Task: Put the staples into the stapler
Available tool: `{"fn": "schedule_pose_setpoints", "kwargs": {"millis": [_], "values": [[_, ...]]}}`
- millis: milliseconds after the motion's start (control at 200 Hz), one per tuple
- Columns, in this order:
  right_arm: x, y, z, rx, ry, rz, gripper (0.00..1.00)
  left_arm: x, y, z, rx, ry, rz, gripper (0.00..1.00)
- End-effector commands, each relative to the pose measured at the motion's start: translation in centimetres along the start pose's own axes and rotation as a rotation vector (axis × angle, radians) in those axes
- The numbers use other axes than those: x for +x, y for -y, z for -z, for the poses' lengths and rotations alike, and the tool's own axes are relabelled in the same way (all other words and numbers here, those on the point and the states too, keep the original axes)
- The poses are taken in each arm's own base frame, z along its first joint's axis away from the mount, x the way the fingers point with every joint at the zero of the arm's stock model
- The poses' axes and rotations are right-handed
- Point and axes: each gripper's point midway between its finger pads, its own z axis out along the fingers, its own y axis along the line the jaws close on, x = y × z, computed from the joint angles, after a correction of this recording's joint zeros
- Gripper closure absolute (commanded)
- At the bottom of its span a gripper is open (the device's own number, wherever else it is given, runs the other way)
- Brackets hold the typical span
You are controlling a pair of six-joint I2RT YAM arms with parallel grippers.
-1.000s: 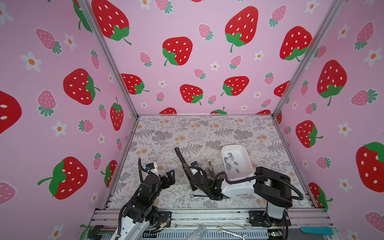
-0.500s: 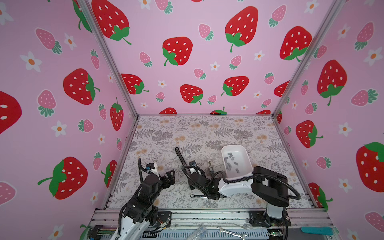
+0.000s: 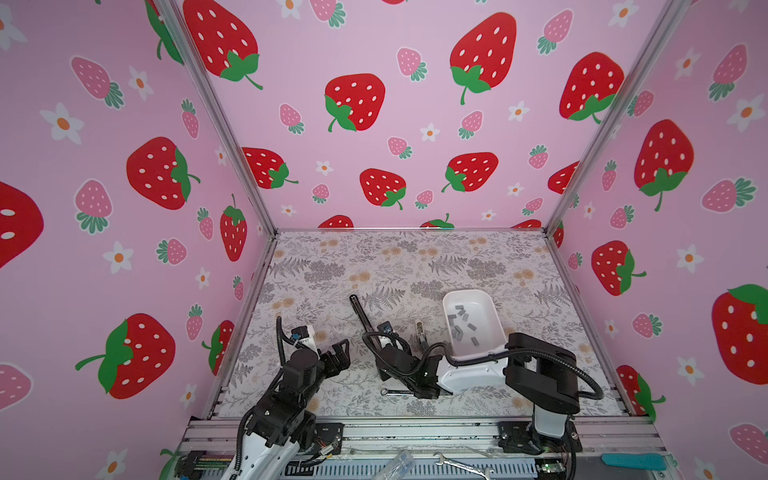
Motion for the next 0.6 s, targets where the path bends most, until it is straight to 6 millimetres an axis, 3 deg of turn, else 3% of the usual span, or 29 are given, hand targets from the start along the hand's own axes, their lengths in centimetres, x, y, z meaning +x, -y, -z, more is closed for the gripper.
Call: {"fn": "schedule_pose_setpoints", "kwargs": {"millis": [0, 390, 410, 595], "values": [[2.1, 1.0, 0.5, 0.040, -0.074, 0.034, 0.85, 0.0, 0.0, 0.0, 0.007, 0.009, 0.001, 0.01], [0.3, 0.3, 1.3, 0.022, -0.042, 0.038, 0.74, 0.0, 0.0, -0.1, 0.004, 0.012, 0.001, 0.01], [0.7, -0.9, 1.9, -0.003, -0.042, 0.057, 0.75, 0.0, 0.0, -0.1, 0.003, 0.011, 0.001, 0.01], [-2.0, -1.2, 3.7, -0.011, 0.019, 0.050, 0.73, 0.0, -0.2, -0.1, -0.007, 0.008, 0.002, 0.01]]}}
